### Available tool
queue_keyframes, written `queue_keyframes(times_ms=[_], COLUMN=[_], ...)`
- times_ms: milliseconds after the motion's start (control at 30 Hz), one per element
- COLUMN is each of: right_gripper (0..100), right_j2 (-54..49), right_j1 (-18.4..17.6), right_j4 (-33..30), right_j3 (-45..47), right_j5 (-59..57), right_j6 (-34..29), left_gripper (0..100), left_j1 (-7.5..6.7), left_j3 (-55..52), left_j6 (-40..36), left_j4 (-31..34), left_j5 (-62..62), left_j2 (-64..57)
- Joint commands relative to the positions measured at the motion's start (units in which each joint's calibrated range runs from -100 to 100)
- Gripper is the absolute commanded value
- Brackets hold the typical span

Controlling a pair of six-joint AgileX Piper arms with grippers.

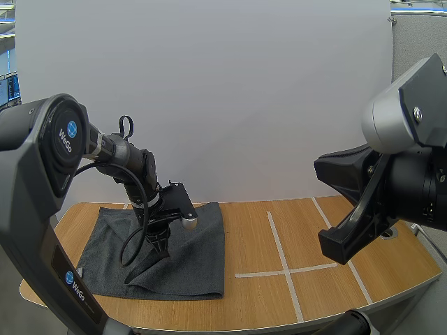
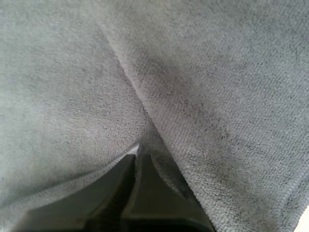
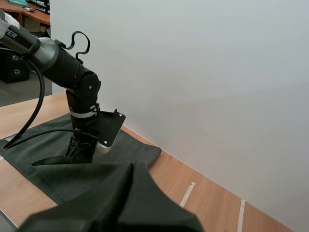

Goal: Fold the towel

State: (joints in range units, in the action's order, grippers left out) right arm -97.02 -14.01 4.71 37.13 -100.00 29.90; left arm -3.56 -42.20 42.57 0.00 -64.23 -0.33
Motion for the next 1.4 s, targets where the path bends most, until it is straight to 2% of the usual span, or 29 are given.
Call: queue_keyframes(times_ms=[0,100,167,400,667,933,1033,1367], right_gripper=[0,0,0,0,0,0,0,0], right_j2=[-0.36,-0.36,-0.36,-0.36,-0.36,-0.36,-0.36,-0.36], right_j1=[-0.07,-0.07,-0.07,-0.07,-0.07,-0.07,-0.07,-0.07], right_j4=[-0.53,-0.53,-0.53,-0.53,-0.42,-0.30,-0.30,-0.30], right_j3=[0.07,0.07,0.07,0.07,0.07,0.07,0.07,0.07], right_j5=[0.00,0.00,0.00,0.00,0.00,0.00,0.00,0.00], right_j6=[0.28,0.28,0.28,0.28,0.28,0.28,0.28,0.28], left_gripper=[0,0,0,0,0,0,0,0], left_j1=[-0.22,0.08,1.06,7.51,14.33,19.92,22.45,28.19], left_j3=[0.37,0.37,0.37,0.23,0.23,0.23,0.23,0.23], left_j6=[-2.22,-3.68,-4.09,-3.07,3.50,7.04,9.76,15.49], left_j4=[-1.06,0.00,0.00,-0.88,-6.36,-7.12,-9.29,-12.18], left_j5=[-0.31,-3.24,-5.85,-9.68,-15.36,-17.67,-19.19,-20.82], left_j2=[-3.46,-4.66,-4.84,-5.47,-8.82,-9.52,-9.52,-9.52])
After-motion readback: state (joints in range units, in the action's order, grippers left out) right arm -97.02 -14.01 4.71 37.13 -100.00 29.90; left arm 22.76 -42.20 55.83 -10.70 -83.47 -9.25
